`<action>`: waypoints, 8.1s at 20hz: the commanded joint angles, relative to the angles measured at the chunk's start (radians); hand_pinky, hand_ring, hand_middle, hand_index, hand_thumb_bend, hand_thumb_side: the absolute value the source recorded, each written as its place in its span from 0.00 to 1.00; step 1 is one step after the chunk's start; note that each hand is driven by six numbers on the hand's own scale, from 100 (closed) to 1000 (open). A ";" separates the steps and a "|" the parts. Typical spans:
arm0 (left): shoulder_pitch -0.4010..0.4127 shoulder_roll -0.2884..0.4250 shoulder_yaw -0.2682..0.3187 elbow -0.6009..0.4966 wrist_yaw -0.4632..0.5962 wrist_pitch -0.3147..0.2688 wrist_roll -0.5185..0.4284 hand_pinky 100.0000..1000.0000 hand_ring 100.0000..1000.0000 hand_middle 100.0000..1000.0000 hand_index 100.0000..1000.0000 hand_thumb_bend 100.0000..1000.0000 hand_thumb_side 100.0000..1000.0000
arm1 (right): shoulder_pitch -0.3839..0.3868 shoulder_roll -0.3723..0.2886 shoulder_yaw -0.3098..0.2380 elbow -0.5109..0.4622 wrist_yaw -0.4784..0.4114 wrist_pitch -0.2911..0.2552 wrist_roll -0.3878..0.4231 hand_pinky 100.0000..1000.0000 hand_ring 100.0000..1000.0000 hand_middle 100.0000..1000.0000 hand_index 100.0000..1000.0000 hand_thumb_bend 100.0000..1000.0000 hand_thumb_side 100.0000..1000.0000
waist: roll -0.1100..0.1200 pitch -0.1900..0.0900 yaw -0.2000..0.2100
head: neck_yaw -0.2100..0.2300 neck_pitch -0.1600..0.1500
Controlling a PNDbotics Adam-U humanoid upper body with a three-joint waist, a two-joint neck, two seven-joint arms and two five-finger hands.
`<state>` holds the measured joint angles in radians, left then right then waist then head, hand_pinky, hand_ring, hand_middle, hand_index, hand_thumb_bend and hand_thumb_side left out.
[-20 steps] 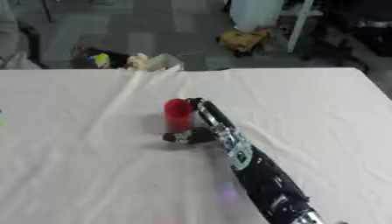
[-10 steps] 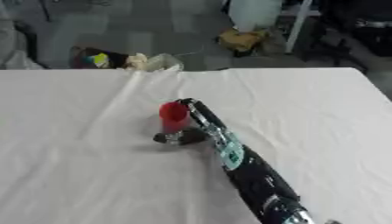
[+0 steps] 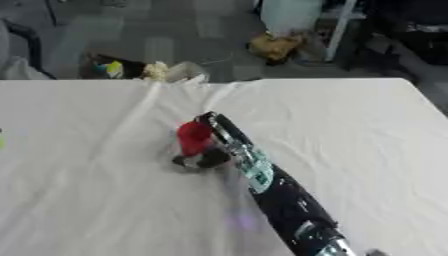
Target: Pour the contents of one cup into another cup.
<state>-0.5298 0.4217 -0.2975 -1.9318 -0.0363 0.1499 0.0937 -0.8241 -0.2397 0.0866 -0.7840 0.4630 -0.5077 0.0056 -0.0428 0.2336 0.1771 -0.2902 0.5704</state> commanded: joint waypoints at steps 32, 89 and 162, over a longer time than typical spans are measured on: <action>0.130 0.027 -0.017 0.077 -0.071 -0.022 -0.010 0.09 0.42 0.45 0.73 0.00 0.36 | -0.058 -0.192 0.032 -0.265 -0.150 0.067 0.076 0.40 0.32 0.18 0.45 0.00 0.00 | -0.036 -0.060 -0.093 | 0.018 0.017; -0.047 -0.097 -0.149 0.356 -0.152 -0.128 -0.131 0.09 0.43 0.46 0.73 0.00 0.36 | -0.214 0.005 0.226 -0.537 0.833 -0.122 0.059 0.44 0.38 0.46 0.67 0.00 0.07 | -0.109 -0.064 -0.123 | 0.043 0.025; 0.022 -0.079 -0.151 0.578 -0.472 -0.364 -0.105 0.71 0.95 0.85 0.89 1.00 0.63 | -0.202 0.003 0.246 -0.603 1.022 0.020 -0.128 0.43 0.38 0.40 0.67 0.00 0.21 | -0.105 -0.074 -0.137 | 0.038 0.024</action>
<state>-0.5132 0.3258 -0.4519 -1.3666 -0.4767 -0.1967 -0.0106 -1.0113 -0.2152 0.3456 -1.3694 1.4969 -0.4870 -0.1250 -0.1497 0.1711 0.0426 -0.2490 0.5967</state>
